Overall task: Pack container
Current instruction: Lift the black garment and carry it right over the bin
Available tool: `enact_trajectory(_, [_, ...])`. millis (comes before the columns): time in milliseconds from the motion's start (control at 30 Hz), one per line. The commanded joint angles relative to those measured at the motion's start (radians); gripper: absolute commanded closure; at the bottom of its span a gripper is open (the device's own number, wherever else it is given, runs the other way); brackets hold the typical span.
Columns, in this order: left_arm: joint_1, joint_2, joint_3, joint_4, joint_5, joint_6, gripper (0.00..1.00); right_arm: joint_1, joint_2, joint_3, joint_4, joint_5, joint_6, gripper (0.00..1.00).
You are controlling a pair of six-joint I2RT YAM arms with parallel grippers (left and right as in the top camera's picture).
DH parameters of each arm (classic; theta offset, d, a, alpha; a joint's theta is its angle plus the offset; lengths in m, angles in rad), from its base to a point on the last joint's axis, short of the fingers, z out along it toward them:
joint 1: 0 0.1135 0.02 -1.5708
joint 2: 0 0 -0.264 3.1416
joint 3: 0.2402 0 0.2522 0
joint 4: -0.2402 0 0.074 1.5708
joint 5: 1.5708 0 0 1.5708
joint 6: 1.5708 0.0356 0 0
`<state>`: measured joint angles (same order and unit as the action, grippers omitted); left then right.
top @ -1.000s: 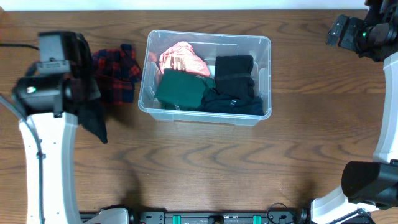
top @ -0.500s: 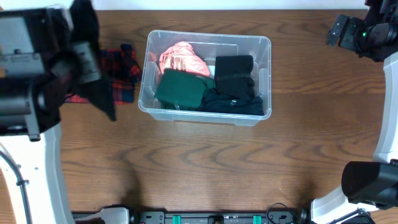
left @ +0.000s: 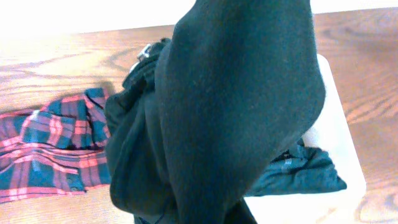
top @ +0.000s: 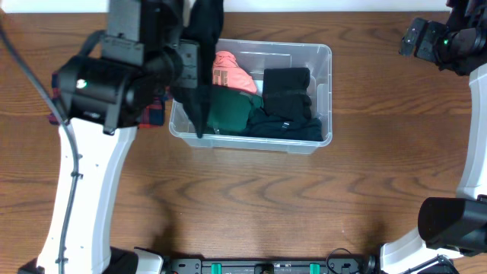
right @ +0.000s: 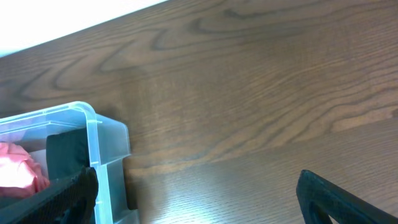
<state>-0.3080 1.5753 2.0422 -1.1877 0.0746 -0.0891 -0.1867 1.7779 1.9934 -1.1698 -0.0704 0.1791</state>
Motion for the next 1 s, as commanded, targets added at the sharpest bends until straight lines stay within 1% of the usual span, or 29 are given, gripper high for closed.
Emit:
enact_trajectory(0, [-0.023,-0.006,0.040,0.026,-0.042,0.013,0.94,0.004,0.001,-0.005,-0.001,0.003,0.010,0.01])
enact_trajectory(100, [-0.026,-0.007,0.045,0.034,-0.048,0.002,0.94,0.004,0.001,-0.005,-0.001,0.003,0.010,0.01])
enact_trajectory(233, [-0.026,-0.007,0.060,0.019,-0.102,-0.018,0.94,0.004,0.001,-0.005,-0.001,0.003,0.010,0.01])
enact_trajectory(367, [-0.026,-0.007,0.060,-0.032,-0.140,-0.021,0.94,0.004,0.001,-0.005,-0.001,0.003,0.010,0.01])
enact_trajectory(600, [-0.026,-0.007,0.060,-0.127,-0.143,-0.012,0.94,0.004,0.001,-0.005,-0.001,0.003,0.010,0.01])
enact_trajectory(967, [-0.026,-0.007,0.064,-0.230,-0.143,0.003,0.94,0.004,0.001,-0.005,-0.001,0.003,0.010,0.01])
